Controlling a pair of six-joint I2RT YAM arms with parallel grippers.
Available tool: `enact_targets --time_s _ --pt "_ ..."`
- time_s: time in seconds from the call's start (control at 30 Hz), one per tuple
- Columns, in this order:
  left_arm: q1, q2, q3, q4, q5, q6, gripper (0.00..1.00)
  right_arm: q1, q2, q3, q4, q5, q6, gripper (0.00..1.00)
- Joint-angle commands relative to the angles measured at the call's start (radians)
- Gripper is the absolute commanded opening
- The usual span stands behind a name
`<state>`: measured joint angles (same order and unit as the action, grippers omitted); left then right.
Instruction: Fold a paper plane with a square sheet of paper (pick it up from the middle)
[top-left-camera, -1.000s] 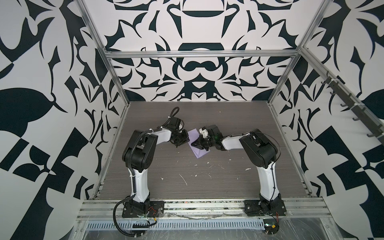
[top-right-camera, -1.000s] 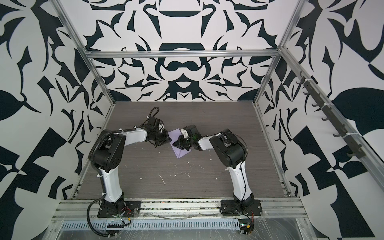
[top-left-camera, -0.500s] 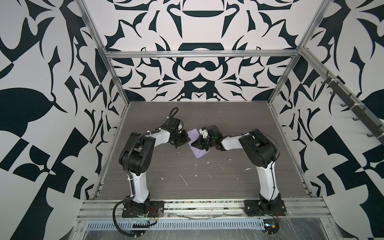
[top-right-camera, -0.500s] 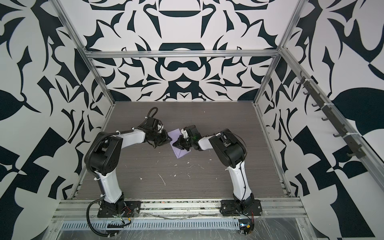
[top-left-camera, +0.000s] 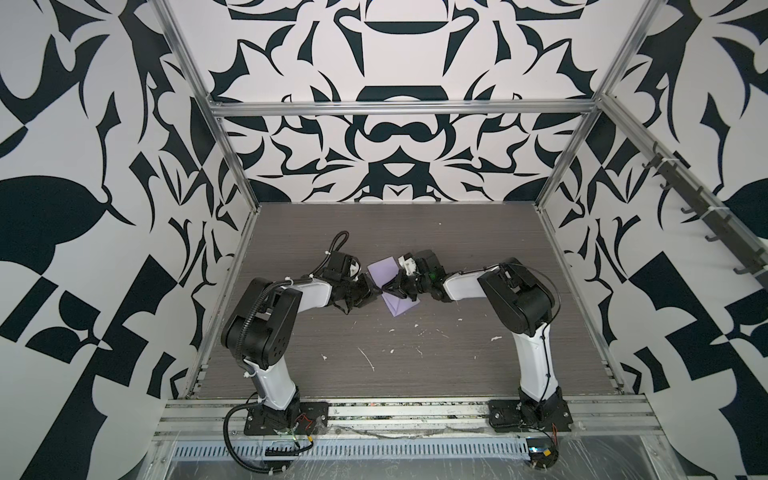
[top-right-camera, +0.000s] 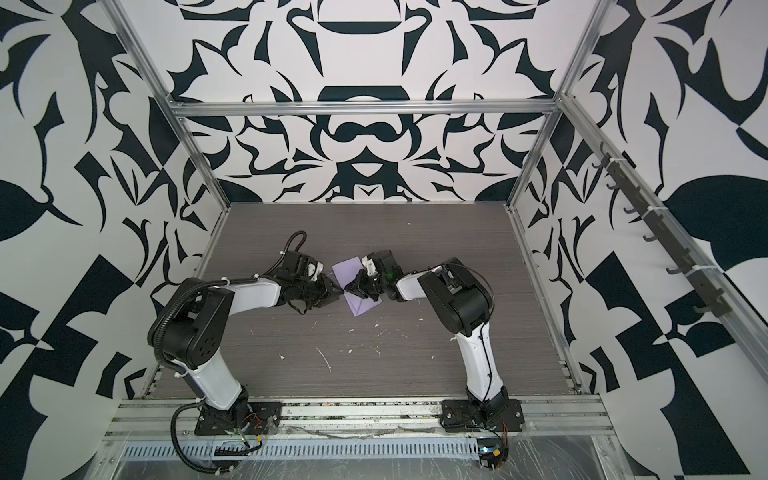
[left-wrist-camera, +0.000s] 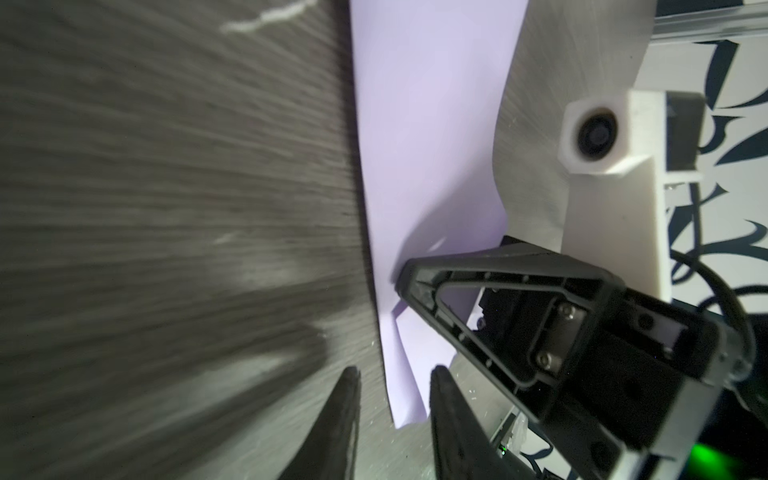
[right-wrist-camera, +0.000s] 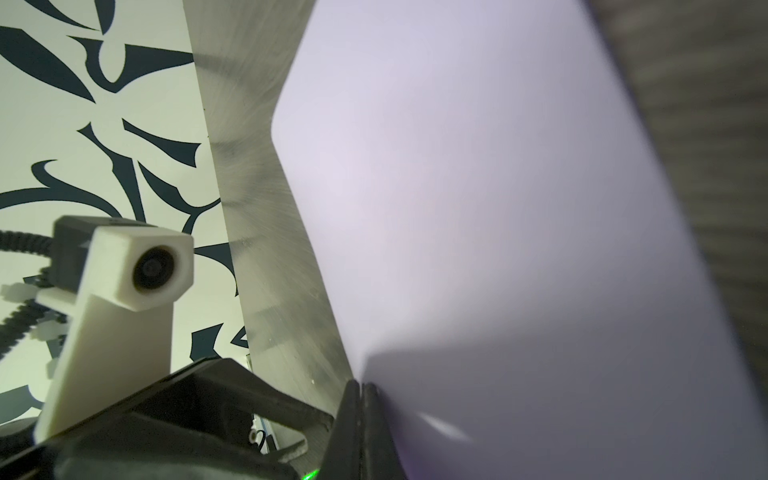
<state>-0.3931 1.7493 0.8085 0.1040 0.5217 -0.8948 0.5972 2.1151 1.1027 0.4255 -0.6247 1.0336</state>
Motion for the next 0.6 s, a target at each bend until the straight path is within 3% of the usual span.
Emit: enact_targets --time_s 0.0,0.37,0.57 --pt "-0.003 -0.022 -0.029 0.12 0.055 -0.042 0.33 0.0 -0.066 -0.013 0.036 0.009 0.009 0.0" --pt "-0.03 0.03 -0.022 0.181 0.083 -0.063 0.27 -0.016 -0.093 -0.053 0.081 0.019 0.028 0.0" --pt "-0.034 0.047 -0.028 0.184 0.078 -0.058 0.28 -0.019 -0.096 -0.063 0.098 0.017 0.04 0.0"
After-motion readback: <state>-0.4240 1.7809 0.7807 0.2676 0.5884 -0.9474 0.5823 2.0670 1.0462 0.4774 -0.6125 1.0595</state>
